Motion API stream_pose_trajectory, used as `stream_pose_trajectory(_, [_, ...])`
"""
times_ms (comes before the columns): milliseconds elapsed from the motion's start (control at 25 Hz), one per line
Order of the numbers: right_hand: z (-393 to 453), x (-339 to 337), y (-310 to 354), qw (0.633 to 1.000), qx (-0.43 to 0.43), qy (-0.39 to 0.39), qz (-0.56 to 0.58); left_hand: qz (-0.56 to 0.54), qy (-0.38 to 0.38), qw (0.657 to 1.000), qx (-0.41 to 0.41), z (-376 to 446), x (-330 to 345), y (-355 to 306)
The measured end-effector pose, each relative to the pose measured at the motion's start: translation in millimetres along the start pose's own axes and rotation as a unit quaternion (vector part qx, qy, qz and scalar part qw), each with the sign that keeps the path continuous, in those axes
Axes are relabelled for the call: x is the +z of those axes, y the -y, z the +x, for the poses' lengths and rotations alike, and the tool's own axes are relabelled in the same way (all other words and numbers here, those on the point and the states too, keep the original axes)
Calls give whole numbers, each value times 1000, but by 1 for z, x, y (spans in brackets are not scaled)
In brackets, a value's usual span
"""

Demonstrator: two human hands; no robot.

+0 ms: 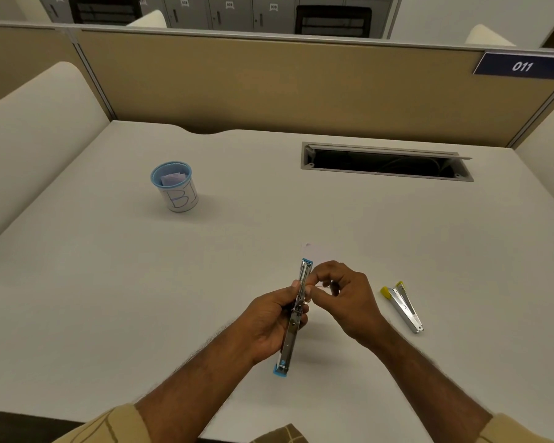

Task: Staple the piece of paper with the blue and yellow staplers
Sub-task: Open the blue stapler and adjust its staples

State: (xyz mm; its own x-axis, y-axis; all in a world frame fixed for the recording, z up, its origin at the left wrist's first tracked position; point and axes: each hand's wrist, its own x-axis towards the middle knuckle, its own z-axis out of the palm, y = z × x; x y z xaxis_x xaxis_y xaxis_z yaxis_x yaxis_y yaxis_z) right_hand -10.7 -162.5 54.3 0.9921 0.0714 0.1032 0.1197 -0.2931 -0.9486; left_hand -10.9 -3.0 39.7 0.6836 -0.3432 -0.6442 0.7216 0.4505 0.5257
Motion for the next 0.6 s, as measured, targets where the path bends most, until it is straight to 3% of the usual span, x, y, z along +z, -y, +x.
stream_pose_trajectory(400, [3,1,-1,995,33,-60,71,7,2,1000,-7,2,1,-2])
stream_pose_trajectory(600, [2,1,1,997,34,-51,41,20,12,1000,-20,2,-1,-2])
